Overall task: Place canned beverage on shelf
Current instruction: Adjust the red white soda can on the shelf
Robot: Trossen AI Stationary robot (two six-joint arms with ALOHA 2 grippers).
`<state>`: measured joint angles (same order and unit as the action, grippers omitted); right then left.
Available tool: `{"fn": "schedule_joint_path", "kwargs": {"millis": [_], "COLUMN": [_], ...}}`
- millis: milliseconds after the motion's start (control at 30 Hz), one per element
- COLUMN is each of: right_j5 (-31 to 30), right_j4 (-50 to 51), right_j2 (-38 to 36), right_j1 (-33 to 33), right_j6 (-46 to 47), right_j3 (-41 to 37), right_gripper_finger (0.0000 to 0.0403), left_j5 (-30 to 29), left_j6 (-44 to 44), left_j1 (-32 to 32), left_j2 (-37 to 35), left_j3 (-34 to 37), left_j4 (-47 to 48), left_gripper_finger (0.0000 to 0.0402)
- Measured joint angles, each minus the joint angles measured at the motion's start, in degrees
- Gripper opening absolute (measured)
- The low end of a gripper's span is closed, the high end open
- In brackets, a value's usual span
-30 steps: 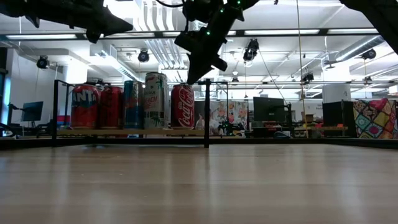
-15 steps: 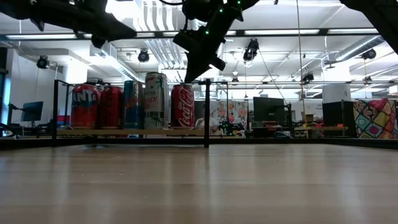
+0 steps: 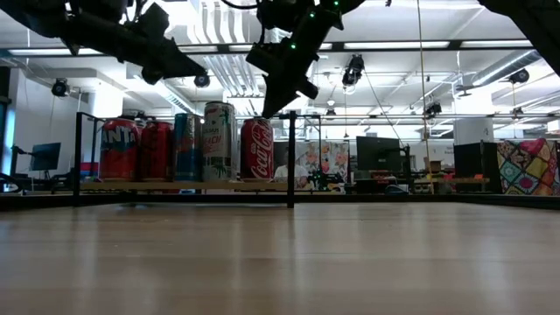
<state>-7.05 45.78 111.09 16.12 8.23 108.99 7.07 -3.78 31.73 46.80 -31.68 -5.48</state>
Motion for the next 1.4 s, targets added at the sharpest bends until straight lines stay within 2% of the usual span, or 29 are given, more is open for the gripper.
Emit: {"fn": "schedule_joint_path", "kwargs": {"millis": [333, 1033, 1167, 1400], "right_j5": [-0.02, 0.1, 3.97, 4.04], "right_j4": [1.47, -2.81, -2.75, -4.69], "right_j2": [-0.03, 0.15, 0.17, 0.22], "right_j1": [0.02, -0.12, -0.13, -0.37], "right_j6": [0.75, -0.11, -0.44, -1.91], "right_j3": [-0.02, -0.07, -0.07, -0.9], "right_gripper_finger": [0.0009, 0.0009, 0.0009, 0.0009], "left_j5": [0.0, 0.0, 0.0, 0.0], "left_j6": [-1.32, -1.3, -1.3, -1.28], "left_j1": [-2.95, -3.22, -3.22, -3.22], "left_j2": [-1.1, -1.89, -1.89, -1.89], "left_j3": [-0.02, -0.06, -0.06, -0.11], "left_j4": [-0.7, -1.88, -1.88, -2.18], "left_gripper_finger": [0.0, 0.0, 0.0, 0.0]}}
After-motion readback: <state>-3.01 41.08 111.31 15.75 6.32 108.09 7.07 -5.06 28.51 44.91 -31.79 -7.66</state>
